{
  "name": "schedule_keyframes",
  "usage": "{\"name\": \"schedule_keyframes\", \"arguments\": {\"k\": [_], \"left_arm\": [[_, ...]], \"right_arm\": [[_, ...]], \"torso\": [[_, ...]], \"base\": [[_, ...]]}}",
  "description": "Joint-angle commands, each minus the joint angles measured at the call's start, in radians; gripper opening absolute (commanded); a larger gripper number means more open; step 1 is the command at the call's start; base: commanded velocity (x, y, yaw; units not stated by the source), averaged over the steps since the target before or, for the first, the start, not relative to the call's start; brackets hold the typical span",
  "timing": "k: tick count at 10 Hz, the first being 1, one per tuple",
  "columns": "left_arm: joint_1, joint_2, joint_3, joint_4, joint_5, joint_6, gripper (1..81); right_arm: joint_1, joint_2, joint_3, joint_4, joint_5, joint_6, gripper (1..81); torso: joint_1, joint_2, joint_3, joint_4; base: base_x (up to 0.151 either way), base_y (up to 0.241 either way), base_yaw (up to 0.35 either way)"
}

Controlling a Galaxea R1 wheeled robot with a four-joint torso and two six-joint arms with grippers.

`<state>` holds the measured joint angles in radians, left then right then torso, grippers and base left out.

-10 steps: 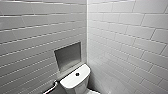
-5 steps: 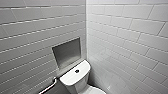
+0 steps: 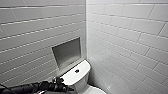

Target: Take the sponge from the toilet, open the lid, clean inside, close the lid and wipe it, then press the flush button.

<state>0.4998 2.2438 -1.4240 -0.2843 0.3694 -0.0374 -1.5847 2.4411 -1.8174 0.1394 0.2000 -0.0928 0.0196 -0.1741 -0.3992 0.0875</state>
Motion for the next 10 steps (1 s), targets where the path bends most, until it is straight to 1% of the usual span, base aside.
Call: {"name": "schedule_keyframes", "arguments": {"k": [1, 3, 5, 9, 10], "left_arm": [[-0.212, 0.048, -0.121, -0.111, 0.135, -0.021, 81.1], [-0.264, 0.082, -0.173, -0.112, 0.143, -0.062, 81.1], [-0.329, 0.146, -0.268, -0.113, 0.206, -0.093, 81.1], [-0.362, 0.24, -0.423, -0.11, 0.226, -0.119, 81.1], [-0.372, 0.261, -0.457, -0.11, 0.232, -0.119, 1.0]], "right_arm": [[0.011, -0.031, 0.026, 0.029, -0.044, 0.001, 1.0], [0.01, -0.026, 0.029, 0.029, -0.04, 0.001, 1.0], [0.01, -0.021, 0.029, 0.025, -0.039, -0.001, 1.0], [0.007, -0.017, 0.031, 0.023, -0.039, -0.001, 1.0], [0.007, -0.017, 0.029, 0.025, -0.039, 0.001, 1.0]], "torso": [[0.0, 0.0, 0.0, 0.0], [0.0, 0.0, 0.0, 0.0], [0.0, 0.0, -0.001, 0.0], [0.001, 0.001, -0.001, 0.0], [0.001, 0.001, -0.001, 0.0]], "base": [[0.0, 0.0, 0.0], [0.0, 0.0, 0.0], [0.0, 0.0, 0.0], [0.0, 0.0, 0.0], [0.0, 0.0, 0.0]]}}
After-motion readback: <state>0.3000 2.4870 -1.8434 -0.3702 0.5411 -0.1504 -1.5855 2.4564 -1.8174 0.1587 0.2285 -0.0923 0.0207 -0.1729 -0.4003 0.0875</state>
